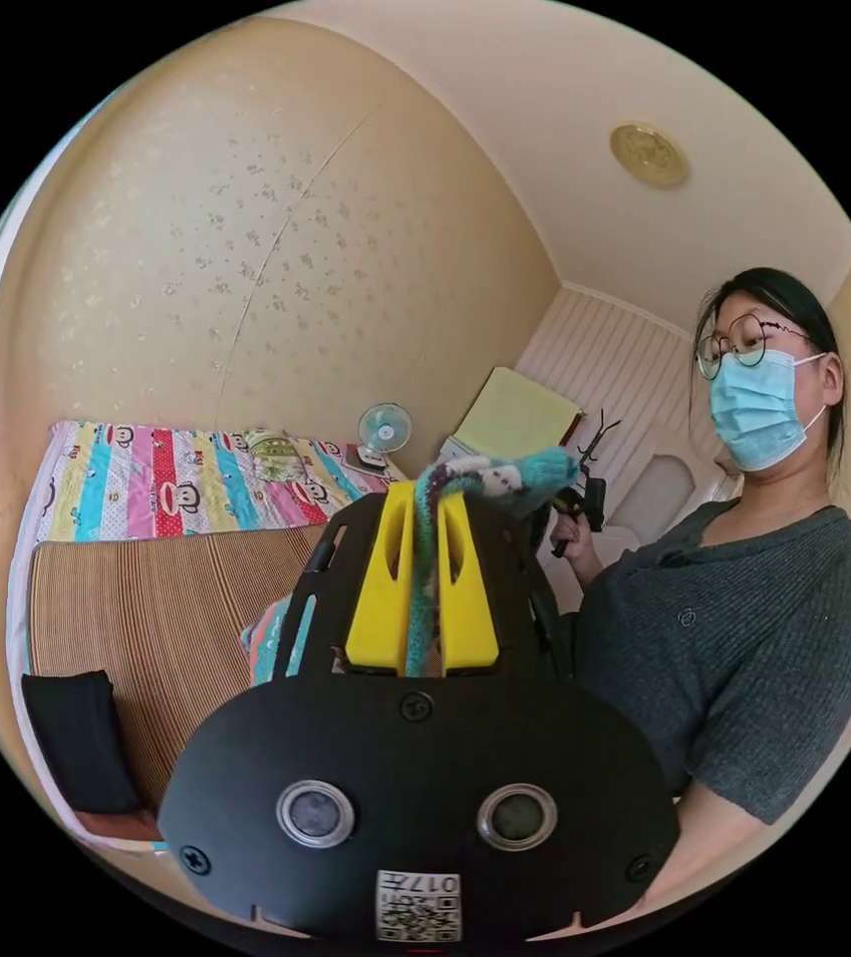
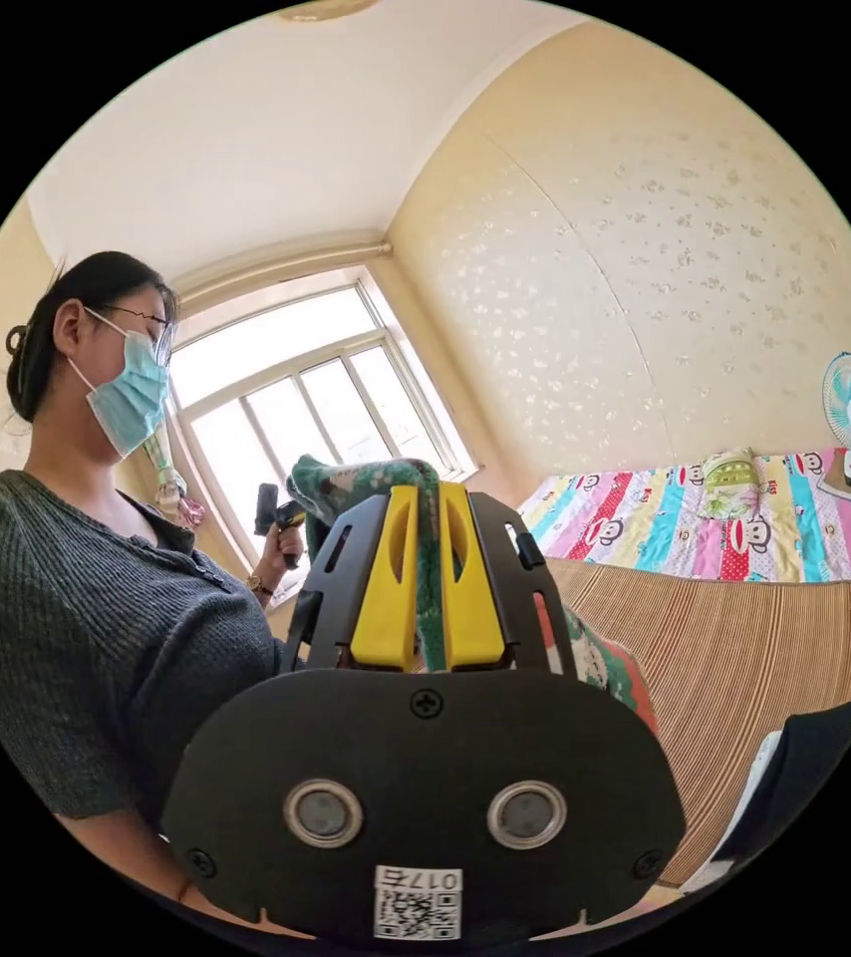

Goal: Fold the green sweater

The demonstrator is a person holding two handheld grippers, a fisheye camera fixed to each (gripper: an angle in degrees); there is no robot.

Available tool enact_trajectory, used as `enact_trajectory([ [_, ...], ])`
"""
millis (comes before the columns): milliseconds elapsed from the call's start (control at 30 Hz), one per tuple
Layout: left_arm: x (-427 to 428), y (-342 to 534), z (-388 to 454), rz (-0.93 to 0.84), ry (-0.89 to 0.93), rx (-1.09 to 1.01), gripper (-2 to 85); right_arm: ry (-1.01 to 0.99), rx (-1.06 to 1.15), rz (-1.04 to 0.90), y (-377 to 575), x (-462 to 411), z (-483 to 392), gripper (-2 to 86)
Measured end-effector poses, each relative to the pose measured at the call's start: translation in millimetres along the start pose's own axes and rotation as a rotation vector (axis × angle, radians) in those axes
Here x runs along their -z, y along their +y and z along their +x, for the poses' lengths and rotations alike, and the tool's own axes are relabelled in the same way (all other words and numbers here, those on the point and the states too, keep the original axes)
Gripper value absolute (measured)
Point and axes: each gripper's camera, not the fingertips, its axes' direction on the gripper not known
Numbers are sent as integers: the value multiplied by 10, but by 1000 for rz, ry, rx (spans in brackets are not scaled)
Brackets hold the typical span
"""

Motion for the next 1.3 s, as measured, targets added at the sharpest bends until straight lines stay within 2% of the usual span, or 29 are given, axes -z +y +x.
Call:
enact_trajectory([
  [100,-88,-440,-423,-56,26,-28,38,138,-53,-54,-486,-113,144,36],
  [167,-412,-899,-1066,-139,49,8,38,248,-63,-118,-739,-348,423,38],
  [233,-853,-1227,-1745,-247,19,54,39,358,-93,-231,-930,-738,940,42],
  [300,-1440,-1466,-2605,-360,5,188,44,514,-174,-410,-999,-1463,1974,53],
  [333,-1852,-1549,-3226,-398,-5,310,49,553,-203,-440,-974,-1647,2272,57],
  [400,-2380,-1584,-3993,-397,-86,367,57,714,-425,-480,-669,-2258,3498,66],
  [433,-2593,-1532,-4437,-374,-199,418,61,756,-482,-490,-554,-2372,3740,67],
  [467,-2674,-1389,-4873,-337,-345,561,71,832,-581,-544,-308,-2566,4108,71],
  [533,-2655,-1057,-5342,-254,-431,743,79,870,-651,-592,53,-2759,4361,74],
  [567,-2655,-814,-5523,-223,-413,777,80,835,-639,-619,307,-2867,4405,74],
  [633,-2746,-407,-5660,-292,-410,753,82,781,-602,-704,737,-2994,4398,76],
  [800,-3219,769,-5587,-677,-503,578,104,676,-657,-893,2083,-3036,4275,88],
  [867,-3447,1111,-5598,-813,-571,475,125,681,-610,-957,2330,-3101,4225,101],
  [967,-3749,1370,-5733,-958,-553,389,134,675,-533,-1092,2653,-3264,4195,122],
  [1000,-3799,1422,-5768,-992,-574,376,133,678,-498,-1190,2813,-3338,4202,121],
  [1100,-3725,1396,-5763,-966,-621,305,102,750,-298,-1222,2843,-3240,4037,97],
  [1167,-3574,1450,-5752,-1041,-580,349,76,739,-341,-1257,2838,-3042,4028,82],
  [1300,-3217,1728,-5540,-1167,-512,391,77,670,-454,-1362,2991,-2403,3868,78],
])
